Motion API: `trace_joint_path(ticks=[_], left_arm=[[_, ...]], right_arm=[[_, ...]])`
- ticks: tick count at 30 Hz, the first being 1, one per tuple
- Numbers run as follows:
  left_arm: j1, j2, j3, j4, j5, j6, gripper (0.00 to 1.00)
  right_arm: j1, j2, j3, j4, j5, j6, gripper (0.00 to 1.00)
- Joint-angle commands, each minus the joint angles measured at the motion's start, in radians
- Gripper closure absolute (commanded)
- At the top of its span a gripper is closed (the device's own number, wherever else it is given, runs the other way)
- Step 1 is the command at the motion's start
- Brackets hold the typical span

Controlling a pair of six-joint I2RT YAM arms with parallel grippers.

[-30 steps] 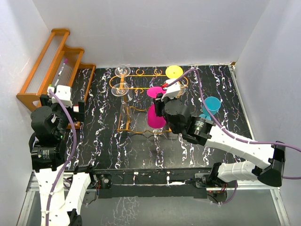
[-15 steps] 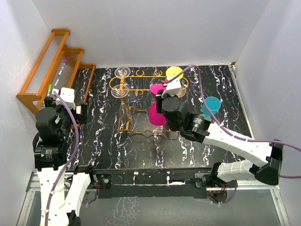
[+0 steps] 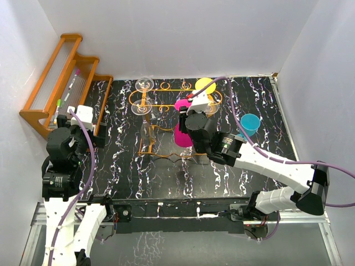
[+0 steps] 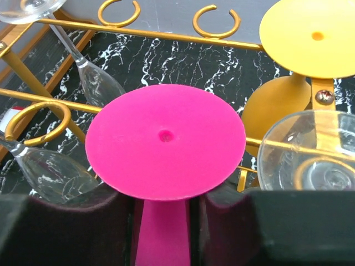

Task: Place the wine glass upside down on the wine glass rack

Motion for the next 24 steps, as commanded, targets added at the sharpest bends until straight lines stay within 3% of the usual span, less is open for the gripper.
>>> trace_joint_path(ticks=[1, 11, 15, 22, 24], left_arm=[[-0.012, -0.009, -0.005, 0.008, -0.029, 0.009, 0.03], [-0.015, -0.003, 0.013, -0.012, -0.010, -0.001, 0.03], [-0.015, 0.005, 0.045, -0.044, -0.011, -0.001, 0.03], [-0.015, 0.017, 0.104, -0.134, 0.002, 0.023, 0.03], [-0.015, 0.023, 0.130, -0.174, 0.011, 0.026, 0.03]], right_arm=[[-0.005, -0.010, 0.044, 0.013, 0.014, 0.035, 0.57], [-0.002, -0.053, 0.029, -0.026, -0.061, 0.076, 0.53], [-0.002, -0.081, 0.045, -0.080, -0.133, 0.101, 0.30], [0.002, -0.161, 0.027, -0.145, -0.231, 0.157, 0.16], [0.003, -0.184, 0.034, -0.168, -0.274, 0.156, 0.06]])
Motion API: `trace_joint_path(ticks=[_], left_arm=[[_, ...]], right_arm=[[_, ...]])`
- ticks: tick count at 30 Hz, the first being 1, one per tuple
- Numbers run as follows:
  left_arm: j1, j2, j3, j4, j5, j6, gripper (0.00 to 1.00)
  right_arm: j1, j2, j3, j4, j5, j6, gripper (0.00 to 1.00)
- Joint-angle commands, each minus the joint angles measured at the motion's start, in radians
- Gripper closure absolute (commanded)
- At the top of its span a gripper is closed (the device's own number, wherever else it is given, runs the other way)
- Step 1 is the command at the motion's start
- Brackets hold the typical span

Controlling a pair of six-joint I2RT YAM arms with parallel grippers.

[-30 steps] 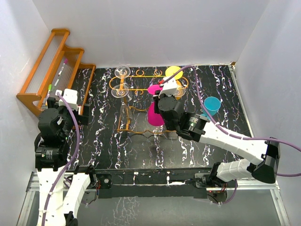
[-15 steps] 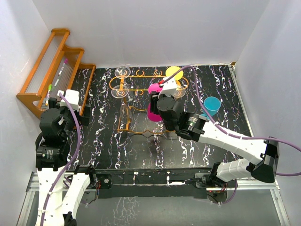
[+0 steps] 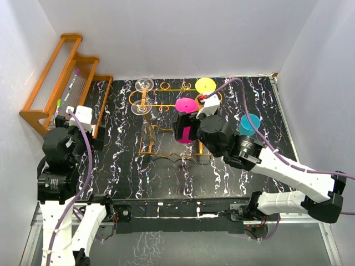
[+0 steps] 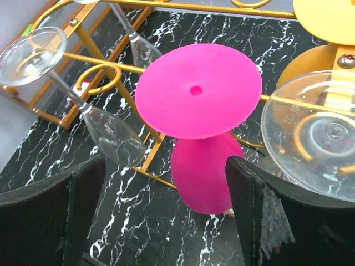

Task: Place the wine glass upside down on the wine glass rack

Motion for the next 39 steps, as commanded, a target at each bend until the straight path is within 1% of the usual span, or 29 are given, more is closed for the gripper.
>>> trace_joint_path(ticks=[1, 6, 9, 11, 13, 16, 19, 21, 22, 24, 26, 29, 30, 31, 32, 33, 34, 35, 36, 37, 38, 39], left_arm=[[-0.004, 0.015, 0.077, -0.100, 0.026, 0.011, 0.03], [-0.004, 0.030, 0.146, -0.197, 0.045, 0.041, 0.03], [-0.005, 0.055, 0.159, -0.270, 0.107, 0.101, 0.03], [-0.005, 0.090, 0.165, -0.342, 0.166, 0.145, 0.03], [-0.004, 0.128, 0.178, -0.386, 0.163, 0.153, 0.03], [-0.004, 0.163, 0.208, -0.388, 0.117, 0.133, 0.03], [-0.004, 0.176, 0.227, -0.327, 0.007, 0.062, 0.03], [-0.004, 0.218, 0.263, -0.313, -0.096, -0.013, 0.03], [-0.004, 0.256, 0.282, -0.317, -0.150, -0.056, 0.03], [-0.003, 0.319, 0.343, -0.367, -0.223, -0.130, 0.03], [-0.003, 0.367, 0.400, -0.419, -0.239, -0.165, 0.03], [0.005, 0.381, 0.425, -0.433, -0.246, -0.167, 0.03], [0.011, 0.380, 0.427, -0.432, -0.253, -0.163, 0.03], [0.013, 0.380, 0.432, -0.431, -0.262, -0.156, 0.03], [0.016, 0.380, 0.439, -0.431, -0.263, -0.149, 0.03], [0.017, 0.378, 0.452, -0.432, -0.263, -0.144, 0.03], [0.021, 0.376, 0.469, -0.433, -0.260, -0.142, 0.03], [0.026, 0.372, 0.483, -0.431, -0.249, -0.142, 0.03], [0.028, 0.366, 0.494, -0.430, -0.235, -0.137, 0.03], [0.029, 0.367, 0.504, -0.433, -0.227, -0.133, 0.03], [0.031, 0.368, 0.513, -0.439, -0.225, -0.133, 0.03], [0.030, 0.371, 0.517, -0.441, -0.227, -0.129, 0.03]], right_arm=[[0.000, -0.073, 0.043, -0.040, -0.119, 0.025, 0.02], [0.000, -0.159, 0.064, -0.060, -0.288, 0.005, 0.01], [0.000, -0.224, 0.063, -0.066, -0.414, -0.030, 0.01], [0.000, -0.264, 0.086, -0.106, -0.420, -0.041, 0.01], [0.000, -0.299, 0.117, -0.139, -0.391, -0.035, 0.01], [-0.001, -0.349, 0.134, -0.166, -0.275, -0.022, 0.01], [0.000, -0.379, 0.134, -0.180, -0.117, -0.006, 0.01], [0.000, -0.386, 0.135, -0.204, 0.039, 0.029, 0.01], [0.000, -0.383, 0.136, -0.229, 0.146, 0.052, 0.01], [0.000, -0.378, 0.133, -0.271, 0.346, 0.087, 0.00], [0.000, -0.363, 0.111, -0.268, 0.513, 0.081, 0.00], [-0.007, -0.294, 0.097, -0.221, 0.698, -0.017, 0.01], [-0.027, -0.268, 0.098, -0.223, 0.745, -0.041, 0.02], [-0.092, -0.255, 0.091, -0.213, 0.756, -0.053, 0.02], [-0.197, -0.262, 0.056, -0.060, 0.670, -0.132, 0.02], [-0.379, -0.291, -0.030, 0.210, 0.487, -0.355, 0.02], [-0.588, -0.289, -0.079, 0.223, 0.272, -0.395, 0.01], [-0.825, -0.221, -0.014, 0.098, 0.012, -0.274, 0.01], [-1.067, -0.118, 0.059, -0.024, -0.251, -0.185, 0.00], [-1.129, -0.045, 0.103, -0.081, -0.335, -0.099, 0.01], [-1.153, -0.005, 0.123, -0.087, -0.390, -0.067, 0.01], [-1.162, -0.017, 0.102, -0.032, -0.432, -0.045, 0.02]])
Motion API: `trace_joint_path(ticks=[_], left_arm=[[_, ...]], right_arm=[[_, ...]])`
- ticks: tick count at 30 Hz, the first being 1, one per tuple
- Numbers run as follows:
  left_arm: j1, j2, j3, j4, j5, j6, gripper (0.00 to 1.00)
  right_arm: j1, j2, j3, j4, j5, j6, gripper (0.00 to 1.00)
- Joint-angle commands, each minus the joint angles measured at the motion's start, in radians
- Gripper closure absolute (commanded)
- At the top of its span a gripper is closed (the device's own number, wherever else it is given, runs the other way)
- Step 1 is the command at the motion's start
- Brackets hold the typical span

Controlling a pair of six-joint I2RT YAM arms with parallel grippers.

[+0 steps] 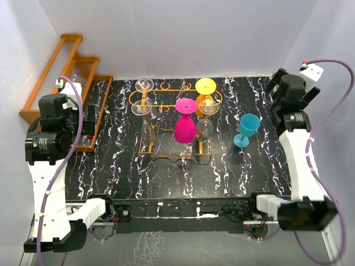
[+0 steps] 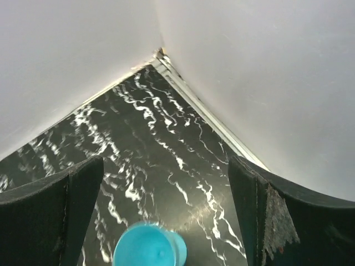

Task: Place the wine glass upside down on the wine glass rack

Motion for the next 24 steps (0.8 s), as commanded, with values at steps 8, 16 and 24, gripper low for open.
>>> trace_joint_path(ticks=[8, 16, 24], left_arm=[[0.009, -0.022, 0.020, -0.016, 0.040, 0.010, 0.03], [0.009, 0.003, -0.013, 0.021, 0.142, 0.007, 0.03], [0.008, 0.021, -0.063, 0.090, 0.159, 0.014, 0.03]], right_arm=[[-0.209, 0.008, 0.014, -0.030, -0.567, 0.107, 0.03], [-0.208, -0.194, -0.329, -0.087, -0.542, 0.083, 0.37], [-0.207, -0.239, -0.425, -0.090, -0.488, 0.122, 0.51]])
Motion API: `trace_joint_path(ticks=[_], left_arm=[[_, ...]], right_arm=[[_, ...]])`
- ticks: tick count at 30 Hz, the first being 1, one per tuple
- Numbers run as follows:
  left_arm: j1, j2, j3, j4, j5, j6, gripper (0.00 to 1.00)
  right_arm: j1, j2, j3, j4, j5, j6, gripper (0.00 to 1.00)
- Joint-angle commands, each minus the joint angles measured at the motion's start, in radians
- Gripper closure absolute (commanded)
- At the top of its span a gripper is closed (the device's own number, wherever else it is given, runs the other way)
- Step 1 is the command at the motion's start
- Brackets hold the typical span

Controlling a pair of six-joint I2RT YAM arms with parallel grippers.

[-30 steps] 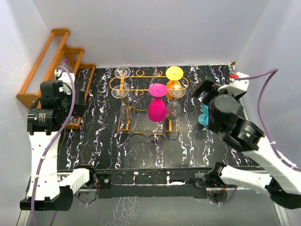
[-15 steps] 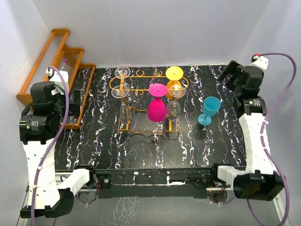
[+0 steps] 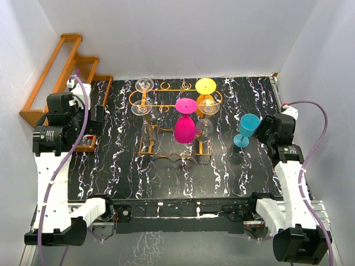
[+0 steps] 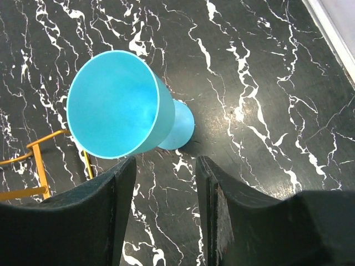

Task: Place the wine glass upside down on the wine glass rack

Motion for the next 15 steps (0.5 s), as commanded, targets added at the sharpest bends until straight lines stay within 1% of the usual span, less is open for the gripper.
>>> trace_joint_path(ticks=[1, 5, 10, 15], left_arm=[[0.006, 0.007, -0.013, 0.058, 0.026, 0.003, 0.03], [0.006, 0.013, -0.025, 0.090, 0.051, 0.009, 0.03], [0.006, 0.010, -0.059, 0.136, 0.039, 0.011, 0.03], [0.006, 0.025, -0.051, 0.150, 0.021, 0.026, 0.03]], right_arm=[[-0.001, -0.010, 0.020, 0.047, 0.058, 0.012, 0.51], [0.000, 0.029, 0.041, 0.058, 0.072, 0.009, 0.52], [-0.001, 0.058, 0.038, 0.096, 0.079, 0.015, 0.51], [-0.001, 0.073, 0.036, 0.143, 0.057, 0.026, 0.50]])
